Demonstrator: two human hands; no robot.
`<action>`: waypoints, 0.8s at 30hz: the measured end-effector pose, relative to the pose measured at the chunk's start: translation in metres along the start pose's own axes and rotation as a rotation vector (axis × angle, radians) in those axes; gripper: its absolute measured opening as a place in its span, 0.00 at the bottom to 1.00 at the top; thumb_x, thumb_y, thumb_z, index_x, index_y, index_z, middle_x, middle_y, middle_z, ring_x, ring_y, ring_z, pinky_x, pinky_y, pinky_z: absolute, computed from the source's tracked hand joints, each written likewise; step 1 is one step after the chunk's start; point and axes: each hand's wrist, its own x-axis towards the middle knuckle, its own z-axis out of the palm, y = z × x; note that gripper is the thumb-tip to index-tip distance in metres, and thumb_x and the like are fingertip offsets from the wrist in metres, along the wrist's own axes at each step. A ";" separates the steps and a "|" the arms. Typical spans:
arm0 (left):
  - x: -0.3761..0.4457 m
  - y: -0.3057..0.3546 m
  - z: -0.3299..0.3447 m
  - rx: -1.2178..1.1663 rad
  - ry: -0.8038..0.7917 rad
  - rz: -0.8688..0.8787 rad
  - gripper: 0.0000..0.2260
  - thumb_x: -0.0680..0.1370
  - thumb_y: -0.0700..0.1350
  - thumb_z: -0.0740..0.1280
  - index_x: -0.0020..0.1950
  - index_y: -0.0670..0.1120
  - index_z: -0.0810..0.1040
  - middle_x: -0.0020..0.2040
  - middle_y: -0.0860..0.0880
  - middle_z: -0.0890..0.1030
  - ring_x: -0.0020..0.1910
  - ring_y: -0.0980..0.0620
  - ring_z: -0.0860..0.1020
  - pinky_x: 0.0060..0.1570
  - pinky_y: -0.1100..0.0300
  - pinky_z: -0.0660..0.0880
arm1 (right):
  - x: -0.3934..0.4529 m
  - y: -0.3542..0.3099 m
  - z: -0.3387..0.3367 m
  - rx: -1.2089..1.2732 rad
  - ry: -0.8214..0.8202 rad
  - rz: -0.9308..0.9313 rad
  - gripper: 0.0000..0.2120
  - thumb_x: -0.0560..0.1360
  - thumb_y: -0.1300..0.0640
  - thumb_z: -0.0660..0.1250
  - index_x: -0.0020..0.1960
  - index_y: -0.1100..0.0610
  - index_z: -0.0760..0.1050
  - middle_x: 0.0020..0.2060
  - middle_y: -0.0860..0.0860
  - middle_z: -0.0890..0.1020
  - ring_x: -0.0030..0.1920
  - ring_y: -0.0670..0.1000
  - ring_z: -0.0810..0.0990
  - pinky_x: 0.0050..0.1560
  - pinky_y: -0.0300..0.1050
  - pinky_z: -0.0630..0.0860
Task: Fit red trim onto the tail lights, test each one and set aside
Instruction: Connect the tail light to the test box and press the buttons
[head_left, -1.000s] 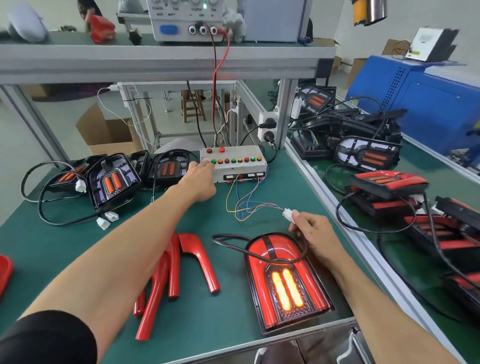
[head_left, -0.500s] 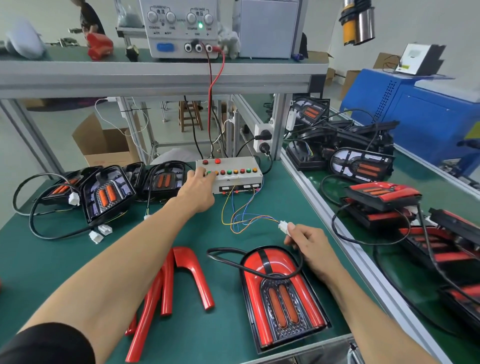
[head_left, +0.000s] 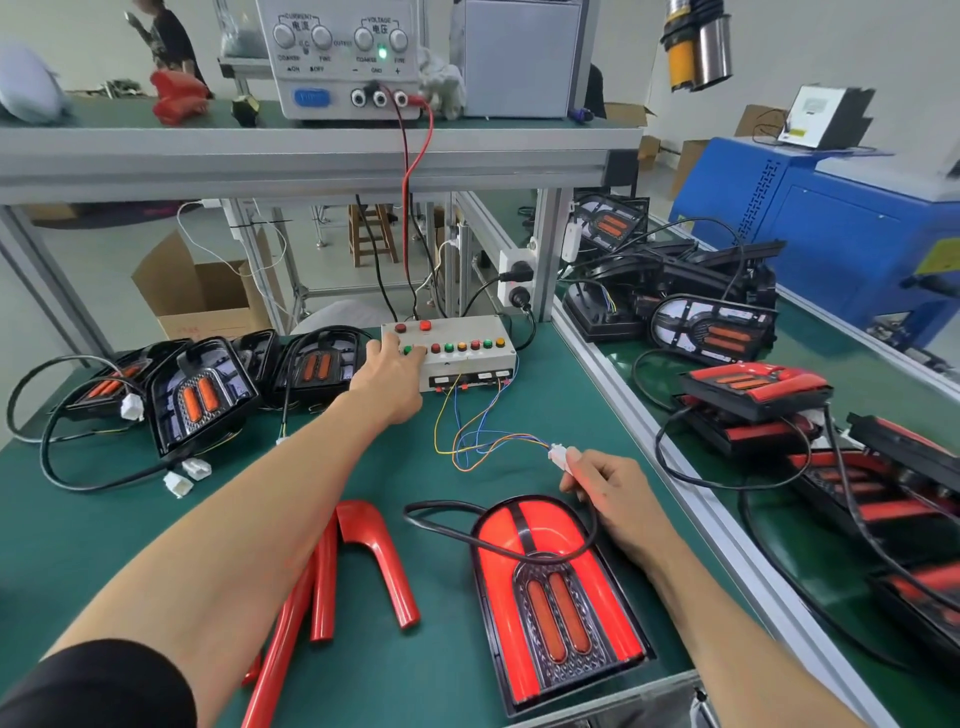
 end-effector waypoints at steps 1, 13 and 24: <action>0.001 0.001 -0.001 0.010 -0.004 -0.002 0.29 0.78 0.41 0.64 0.79 0.47 0.61 0.72 0.38 0.60 0.70 0.37 0.62 0.65 0.44 0.70 | 0.000 0.000 0.000 -0.003 0.003 -0.003 0.22 0.76 0.37 0.62 0.33 0.51 0.80 0.29 0.48 0.78 0.33 0.46 0.73 0.41 0.47 0.69; 0.002 0.006 -0.002 0.018 -0.009 -0.045 0.29 0.78 0.40 0.65 0.78 0.48 0.61 0.75 0.39 0.56 0.72 0.37 0.60 0.63 0.43 0.72 | 0.001 0.002 0.001 0.010 0.005 0.001 0.24 0.73 0.33 0.62 0.34 0.52 0.81 0.30 0.54 0.79 0.34 0.48 0.73 0.42 0.49 0.70; 0.006 0.004 -0.003 -0.005 -0.014 -0.046 0.28 0.79 0.40 0.62 0.79 0.51 0.63 0.75 0.39 0.58 0.73 0.37 0.60 0.66 0.42 0.71 | -0.001 -0.002 -0.001 0.014 0.014 -0.009 0.21 0.80 0.42 0.65 0.34 0.53 0.80 0.28 0.48 0.77 0.33 0.48 0.73 0.41 0.48 0.68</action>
